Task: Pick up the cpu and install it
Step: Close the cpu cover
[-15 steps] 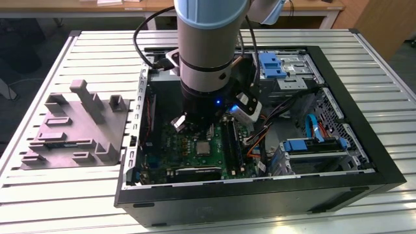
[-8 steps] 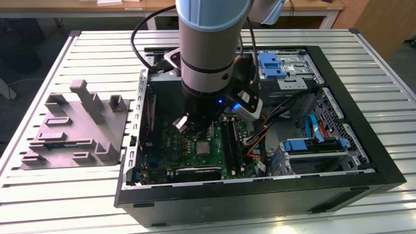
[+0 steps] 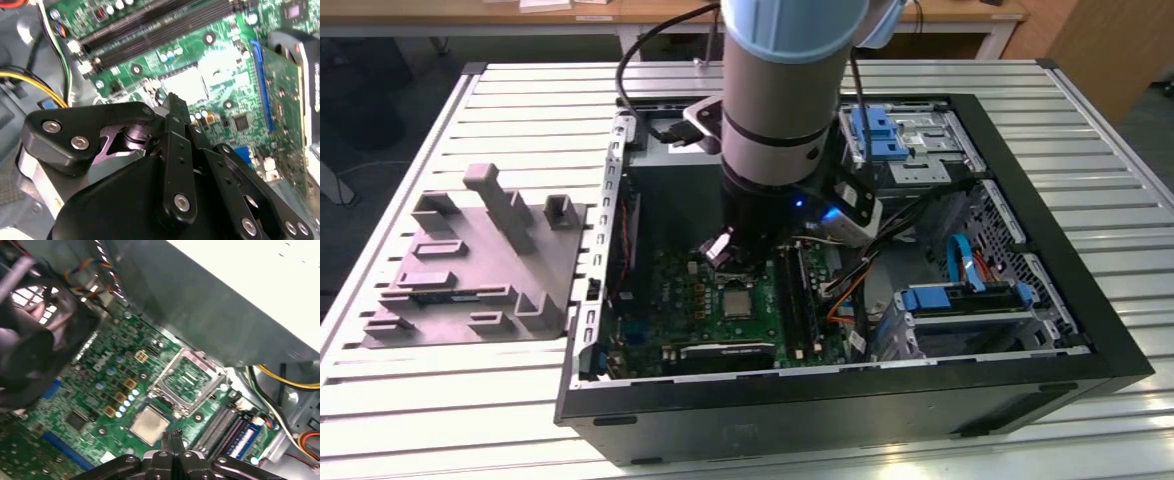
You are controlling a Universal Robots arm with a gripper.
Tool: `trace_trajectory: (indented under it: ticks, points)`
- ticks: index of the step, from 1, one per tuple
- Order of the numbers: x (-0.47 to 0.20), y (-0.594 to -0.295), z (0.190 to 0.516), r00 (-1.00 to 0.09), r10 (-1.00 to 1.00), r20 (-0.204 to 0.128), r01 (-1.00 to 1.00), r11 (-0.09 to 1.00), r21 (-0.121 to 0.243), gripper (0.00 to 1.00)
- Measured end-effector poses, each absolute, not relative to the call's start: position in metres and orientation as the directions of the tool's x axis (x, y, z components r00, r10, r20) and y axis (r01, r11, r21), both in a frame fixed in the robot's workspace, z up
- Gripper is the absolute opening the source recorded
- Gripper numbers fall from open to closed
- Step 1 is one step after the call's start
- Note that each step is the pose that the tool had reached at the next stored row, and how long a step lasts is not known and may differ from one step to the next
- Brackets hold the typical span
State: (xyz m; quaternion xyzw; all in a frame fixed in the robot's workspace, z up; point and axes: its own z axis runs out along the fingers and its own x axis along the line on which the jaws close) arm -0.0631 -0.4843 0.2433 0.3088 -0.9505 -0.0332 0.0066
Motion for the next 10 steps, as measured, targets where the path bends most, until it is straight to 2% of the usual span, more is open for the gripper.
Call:
trace_trajectory:
  ticks: [10]
  points:
    - [-0.0528, -0.4834, 0.2401, -0.809, -0.588, -0.008, -0.587, 0.807, 0.070, 0.11]
